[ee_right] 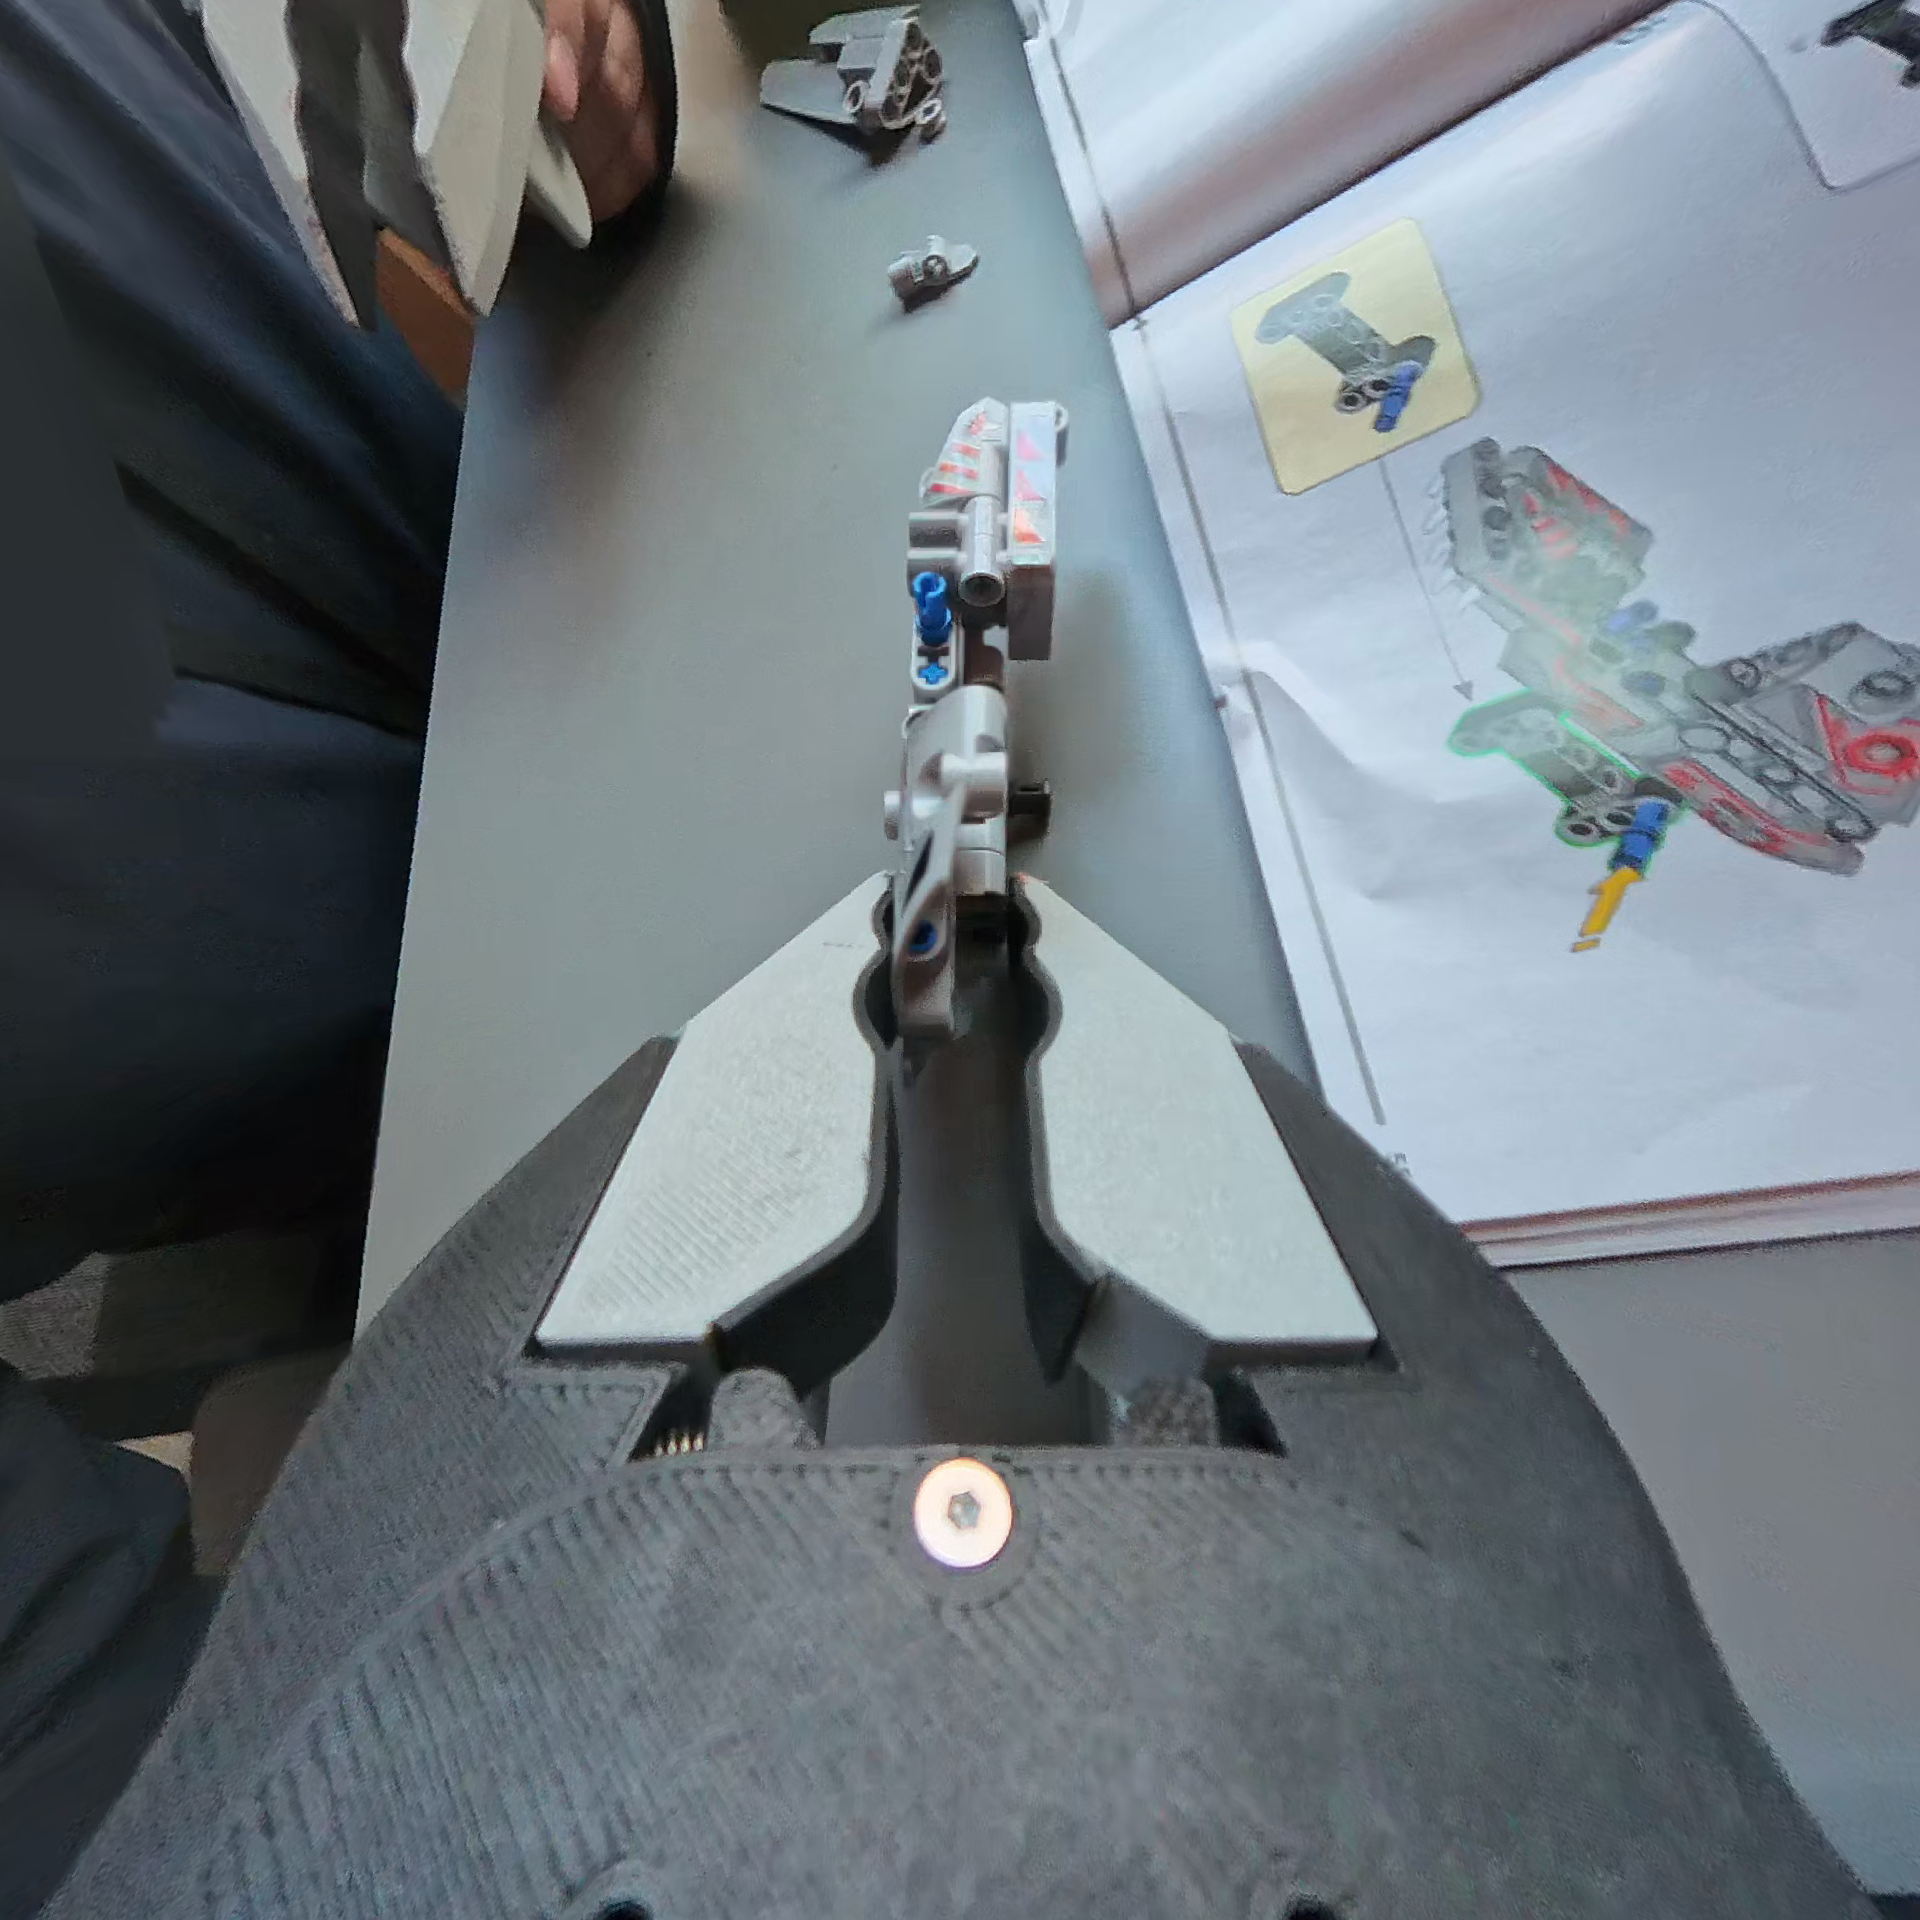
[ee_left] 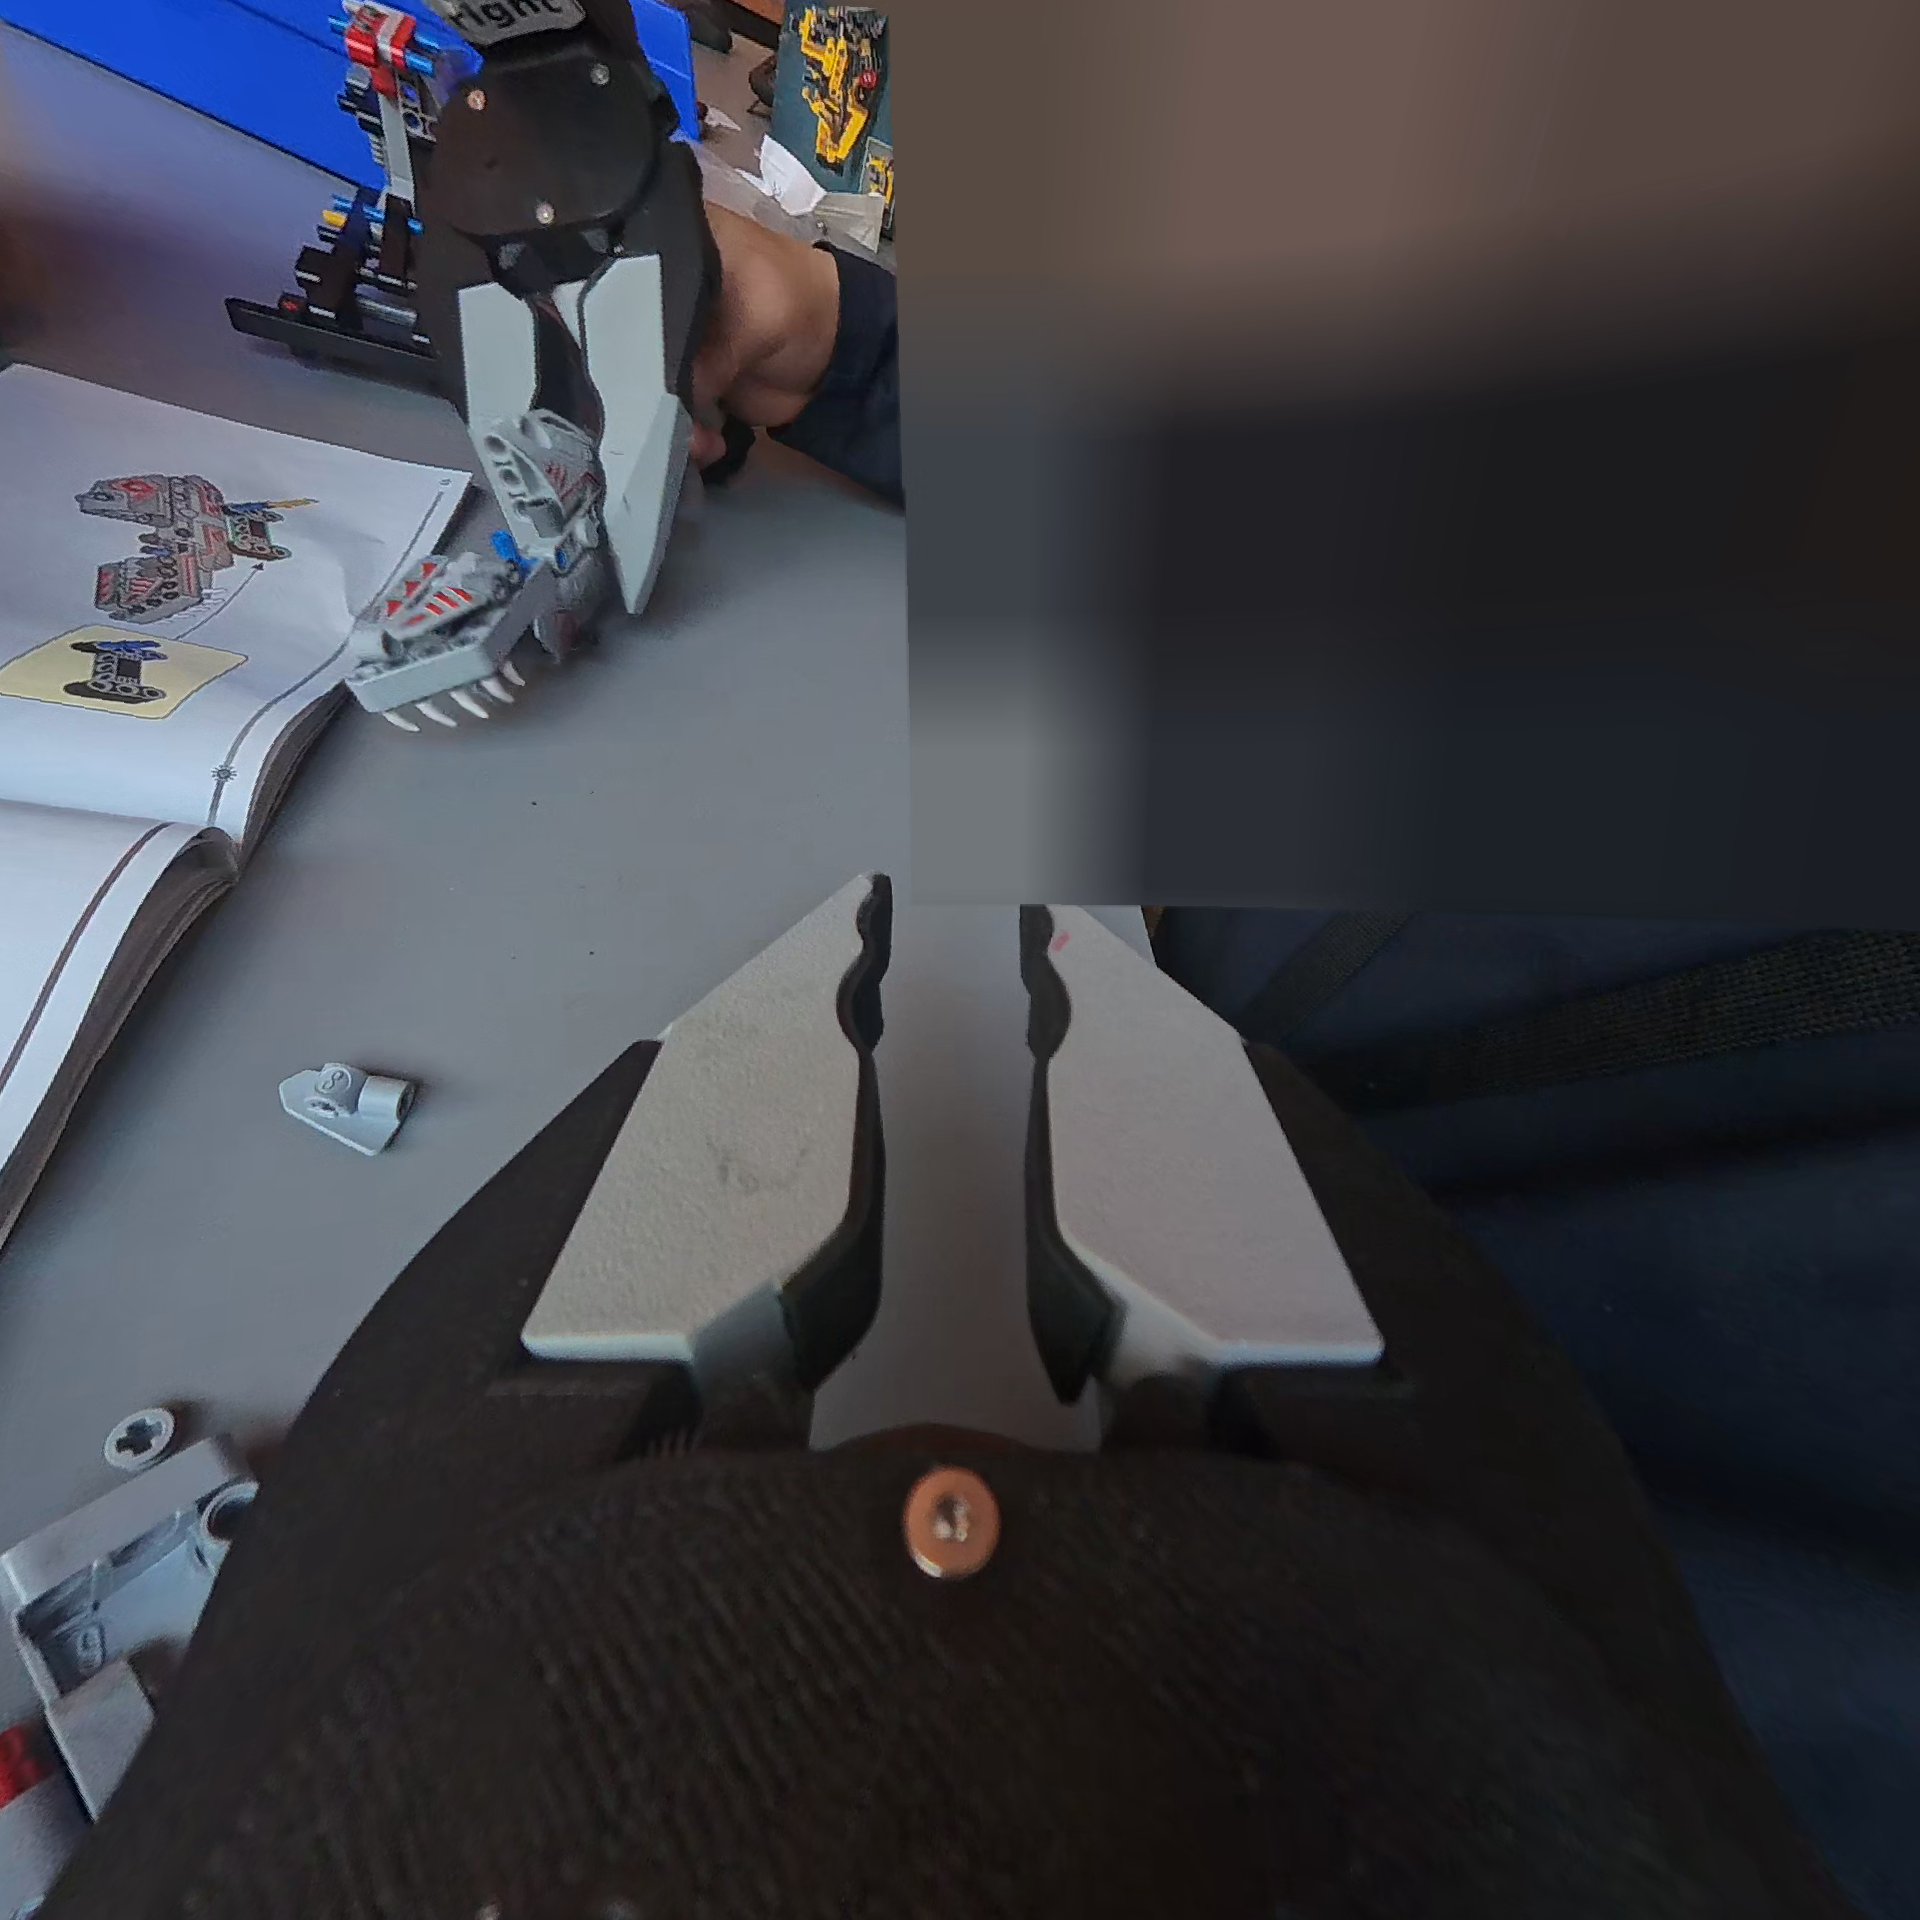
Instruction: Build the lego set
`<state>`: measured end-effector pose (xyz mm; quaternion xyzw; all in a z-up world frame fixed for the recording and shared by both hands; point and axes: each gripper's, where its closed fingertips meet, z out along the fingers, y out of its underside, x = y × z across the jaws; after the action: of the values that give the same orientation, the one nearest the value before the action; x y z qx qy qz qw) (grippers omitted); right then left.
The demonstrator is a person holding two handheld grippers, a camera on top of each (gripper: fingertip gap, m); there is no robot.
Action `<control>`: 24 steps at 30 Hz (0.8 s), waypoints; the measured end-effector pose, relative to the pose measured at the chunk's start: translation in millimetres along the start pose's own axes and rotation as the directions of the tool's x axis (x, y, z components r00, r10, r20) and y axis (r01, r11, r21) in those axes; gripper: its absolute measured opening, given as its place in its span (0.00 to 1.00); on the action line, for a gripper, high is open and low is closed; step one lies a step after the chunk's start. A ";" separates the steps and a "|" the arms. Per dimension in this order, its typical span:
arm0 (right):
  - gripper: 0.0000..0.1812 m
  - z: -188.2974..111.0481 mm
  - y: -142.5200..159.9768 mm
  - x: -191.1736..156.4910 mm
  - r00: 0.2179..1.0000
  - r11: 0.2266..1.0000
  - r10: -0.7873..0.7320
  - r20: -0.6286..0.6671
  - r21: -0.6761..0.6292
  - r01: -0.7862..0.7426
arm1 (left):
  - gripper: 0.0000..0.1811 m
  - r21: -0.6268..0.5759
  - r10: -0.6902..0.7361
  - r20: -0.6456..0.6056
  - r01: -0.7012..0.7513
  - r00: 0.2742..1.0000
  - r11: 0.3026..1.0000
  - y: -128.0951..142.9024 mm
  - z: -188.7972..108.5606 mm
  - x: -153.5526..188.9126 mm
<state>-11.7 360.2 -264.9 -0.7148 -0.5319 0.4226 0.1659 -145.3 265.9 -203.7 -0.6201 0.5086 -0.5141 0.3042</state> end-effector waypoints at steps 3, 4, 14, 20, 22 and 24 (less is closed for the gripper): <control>0.13 1.6 -0.6 -2.5 0.998 0.998 -0.060 -0.020 -0.009 0.059 | 0.12 -0.001 0.003 0.000 -0.003 1.000 1.000 0.2 0.1 0.4; 0.14 1.5 -0.7 -2.6 0.997 0.998 -0.070 -0.026 -0.010 0.070 | 0.12 -0.001 0.003 -0.001 -0.003 1.000 1.000 0.0 0.0 0.4; 0.22 -6.9 -15.7 -14.0 0.992 0.989 -0.125 -0.003 0.074 0.125 | 0.12 -0.004 0.010 -0.003 -0.010 1.000 1.000 0.5 0.5 2.3; 0.24 -8.4 -21.4 -21.0 0.986 0.981 -0.164 0.013 0.106 0.162 | 0.12 -0.004 0.009 -0.005 -0.010 1.000 1.000 0.4 0.4 2.7; 0.25 -9.3 -23.3 -24.0 0.985 0.979 -0.171 0.026 0.119 0.167 | 0.12 -0.004 0.010 -0.005 -0.010 1.000 1.000 0.4 0.5 2.7; 0.25 -10.7 -25.7 -26.3 0.983 0.976 -0.178 0.033 0.135 0.172 | 0.12 -0.004 0.010 -0.005 -0.010 1.000 1.000 0.3 0.4 2.7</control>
<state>-21.4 348.5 -229.7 -0.6428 -0.5676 0.4565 0.2371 -145.1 263.2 -203.3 -0.6170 0.5134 -0.5130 0.3043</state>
